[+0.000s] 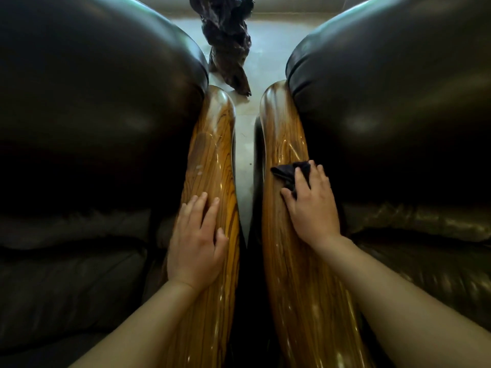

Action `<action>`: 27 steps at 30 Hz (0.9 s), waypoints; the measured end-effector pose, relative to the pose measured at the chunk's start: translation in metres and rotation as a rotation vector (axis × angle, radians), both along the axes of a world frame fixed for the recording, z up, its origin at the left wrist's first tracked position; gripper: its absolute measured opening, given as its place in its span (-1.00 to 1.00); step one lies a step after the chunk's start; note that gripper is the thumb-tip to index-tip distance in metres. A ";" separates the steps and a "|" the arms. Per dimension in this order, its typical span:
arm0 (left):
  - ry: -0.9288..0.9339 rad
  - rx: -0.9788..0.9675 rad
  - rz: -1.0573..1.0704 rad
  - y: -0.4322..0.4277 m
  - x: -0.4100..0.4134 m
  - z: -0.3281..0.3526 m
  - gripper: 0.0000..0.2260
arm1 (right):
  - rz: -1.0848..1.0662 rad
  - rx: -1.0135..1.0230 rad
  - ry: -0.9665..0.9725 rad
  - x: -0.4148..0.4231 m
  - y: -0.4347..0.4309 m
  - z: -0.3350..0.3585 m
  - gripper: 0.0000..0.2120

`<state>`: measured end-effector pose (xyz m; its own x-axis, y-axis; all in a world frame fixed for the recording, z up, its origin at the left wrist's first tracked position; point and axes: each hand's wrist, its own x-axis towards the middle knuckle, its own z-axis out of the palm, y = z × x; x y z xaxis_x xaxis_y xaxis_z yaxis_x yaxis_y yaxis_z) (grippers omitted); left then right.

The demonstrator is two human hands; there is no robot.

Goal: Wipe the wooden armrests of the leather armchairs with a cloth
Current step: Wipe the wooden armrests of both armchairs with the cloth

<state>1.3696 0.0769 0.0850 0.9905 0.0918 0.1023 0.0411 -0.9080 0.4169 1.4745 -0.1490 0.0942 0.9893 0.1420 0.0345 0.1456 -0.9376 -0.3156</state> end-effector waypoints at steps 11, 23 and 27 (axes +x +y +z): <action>-0.010 0.057 -0.082 0.008 -0.034 -0.005 -0.44 | 0.286 -0.015 -0.085 -0.114 -0.031 -0.034 -0.38; -0.074 -0.010 0.048 0.013 -0.040 -0.013 -0.54 | 0.219 0.333 -0.182 -0.024 0.067 0.030 -0.64; -0.070 0.005 0.029 0.014 -0.038 -0.013 -0.54 | 0.348 0.383 -0.173 -0.030 0.104 0.036 -0.62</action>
<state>1.3311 0.0906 0.0721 0.9778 0.1201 0.1717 0.0388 -0.9090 0.4150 1.4448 -0.0446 0.1297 0.8615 0.4051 0.3063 0.5068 -0.6479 -0.5687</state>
